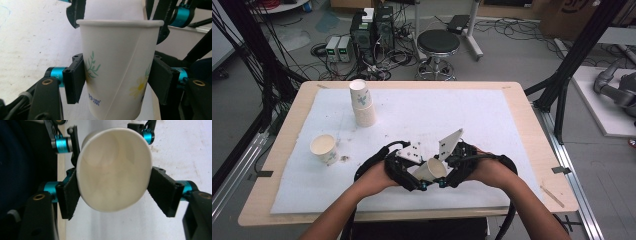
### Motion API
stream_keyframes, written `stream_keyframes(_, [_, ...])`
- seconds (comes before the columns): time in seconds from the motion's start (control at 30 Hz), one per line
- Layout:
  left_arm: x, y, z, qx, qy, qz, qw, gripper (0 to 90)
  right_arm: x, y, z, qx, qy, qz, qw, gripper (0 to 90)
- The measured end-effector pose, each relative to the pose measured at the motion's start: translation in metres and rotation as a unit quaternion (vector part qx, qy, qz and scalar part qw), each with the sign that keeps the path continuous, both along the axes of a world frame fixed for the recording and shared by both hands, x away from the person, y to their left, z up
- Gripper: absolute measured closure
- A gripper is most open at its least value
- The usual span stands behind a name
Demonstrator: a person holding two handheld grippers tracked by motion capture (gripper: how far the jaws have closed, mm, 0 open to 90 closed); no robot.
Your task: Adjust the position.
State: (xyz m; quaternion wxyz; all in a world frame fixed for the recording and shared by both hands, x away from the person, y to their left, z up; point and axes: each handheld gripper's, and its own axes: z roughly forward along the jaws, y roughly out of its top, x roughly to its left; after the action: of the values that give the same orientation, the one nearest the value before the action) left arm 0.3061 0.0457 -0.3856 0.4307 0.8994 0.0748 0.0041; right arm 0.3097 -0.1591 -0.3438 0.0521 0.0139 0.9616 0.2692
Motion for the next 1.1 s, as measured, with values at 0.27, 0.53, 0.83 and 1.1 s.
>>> stream_keyframes(0.27, [0.001,0.009,-0.006,-0.029,0.008,0.021,0.9993,32.4,0.003,-0.020,0.002,0.094,0.028,-0.049,0.9940,22.3])
stream_keyframes(0.53, [0.002,0.022,-0.014,-0.074,0.010,0.059,0.9954,31.6,0.003,-0.051,0.001,0.190,0.052,-0.098,0.9755,22.3])
stream_keyframes(0.83, [0.008,0.034,-0.019,-0.106,0.004,0.103,0.9890,30.4,-0.001,-0.093,-0.018,0.252,0.027,-0.170,0.9523,22.1])
stream_keyframes(1.1, [0.009,0.044,-0.021,-0.149,-0.025,0.143,0.9782,30.1,-0.009,-0.114,-0.038,0.270,-0.019,-0.215,0.9383,21.6])
